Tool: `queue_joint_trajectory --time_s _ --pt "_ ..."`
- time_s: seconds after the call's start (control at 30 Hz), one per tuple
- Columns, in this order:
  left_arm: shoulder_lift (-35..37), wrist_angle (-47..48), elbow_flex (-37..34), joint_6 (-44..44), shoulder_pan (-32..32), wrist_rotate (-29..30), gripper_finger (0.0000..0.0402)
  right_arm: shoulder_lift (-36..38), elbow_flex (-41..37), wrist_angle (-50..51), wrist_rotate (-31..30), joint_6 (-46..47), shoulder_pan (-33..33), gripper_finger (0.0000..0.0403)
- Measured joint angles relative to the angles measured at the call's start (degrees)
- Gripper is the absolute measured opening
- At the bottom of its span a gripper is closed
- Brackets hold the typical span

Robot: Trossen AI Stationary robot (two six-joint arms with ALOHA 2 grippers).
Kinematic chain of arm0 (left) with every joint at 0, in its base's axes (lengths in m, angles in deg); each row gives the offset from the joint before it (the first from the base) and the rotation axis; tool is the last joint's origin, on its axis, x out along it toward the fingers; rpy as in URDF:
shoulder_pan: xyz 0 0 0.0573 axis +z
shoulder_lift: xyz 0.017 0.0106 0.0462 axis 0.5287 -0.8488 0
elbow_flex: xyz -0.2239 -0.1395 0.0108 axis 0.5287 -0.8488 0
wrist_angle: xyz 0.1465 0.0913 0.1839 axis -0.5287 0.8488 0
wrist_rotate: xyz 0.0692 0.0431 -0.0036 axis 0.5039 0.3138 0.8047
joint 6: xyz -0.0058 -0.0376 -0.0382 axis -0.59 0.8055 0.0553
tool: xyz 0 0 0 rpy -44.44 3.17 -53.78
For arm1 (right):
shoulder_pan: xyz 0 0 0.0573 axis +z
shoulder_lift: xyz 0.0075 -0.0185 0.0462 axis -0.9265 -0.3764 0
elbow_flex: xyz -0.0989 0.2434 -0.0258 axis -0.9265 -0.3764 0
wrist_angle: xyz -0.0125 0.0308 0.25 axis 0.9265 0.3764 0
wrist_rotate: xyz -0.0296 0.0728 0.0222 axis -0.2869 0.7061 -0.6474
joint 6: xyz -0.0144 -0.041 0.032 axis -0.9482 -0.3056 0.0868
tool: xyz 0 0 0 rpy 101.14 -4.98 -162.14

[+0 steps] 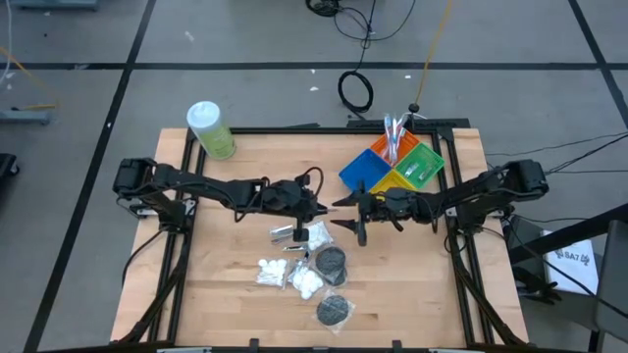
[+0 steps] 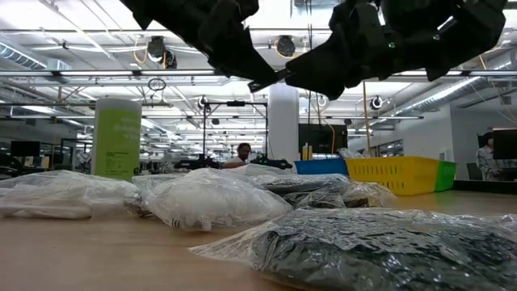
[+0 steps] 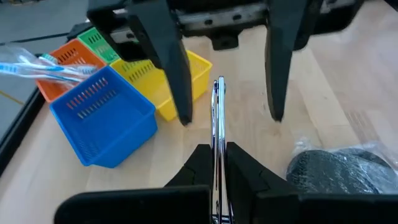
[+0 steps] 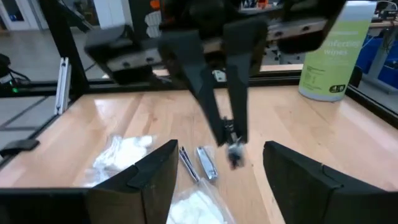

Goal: Pick & Place Travel size toiletries
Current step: Put the nail cutter into the green bin

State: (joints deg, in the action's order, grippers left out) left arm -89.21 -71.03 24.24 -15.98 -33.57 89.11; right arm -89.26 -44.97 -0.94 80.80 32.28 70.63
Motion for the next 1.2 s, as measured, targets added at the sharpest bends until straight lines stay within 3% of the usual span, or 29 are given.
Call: queue_joint_trajectory --time_s 0.43,0.73,0.93,1.0,1.2 --pt "0.00 0.11 0.00 0.42 0.01 -0.13 0.0009 -0.78 1.64 0.14 -0.09 -1.85 -0.49 0.0122" --pt "0.00 0.15 0.00 0.85 0.03 -0.05 0.0008 -0.76 1.64 1.23 -0.04 -2.25 -2.03 0.0017" --pt "0.01 -0.39 -0.01 0.83 -0.02 0.66 0.0037 -0.61 1.75 3.61 -0.42 -2.55 -2.26 0.0015" --pt "0.67 -0.57 -0.09 1.14 -0.43 3.41 0.0057 -0.18 1.78 6.07 -2.64 -2.29 -2.57 0.0015" --pt "6.72 3.02 0.15 0.59 -3.10 16.25 0.0116 7.11 1.62 20.97 -17.24 -3.00 -2.99 0.0015"
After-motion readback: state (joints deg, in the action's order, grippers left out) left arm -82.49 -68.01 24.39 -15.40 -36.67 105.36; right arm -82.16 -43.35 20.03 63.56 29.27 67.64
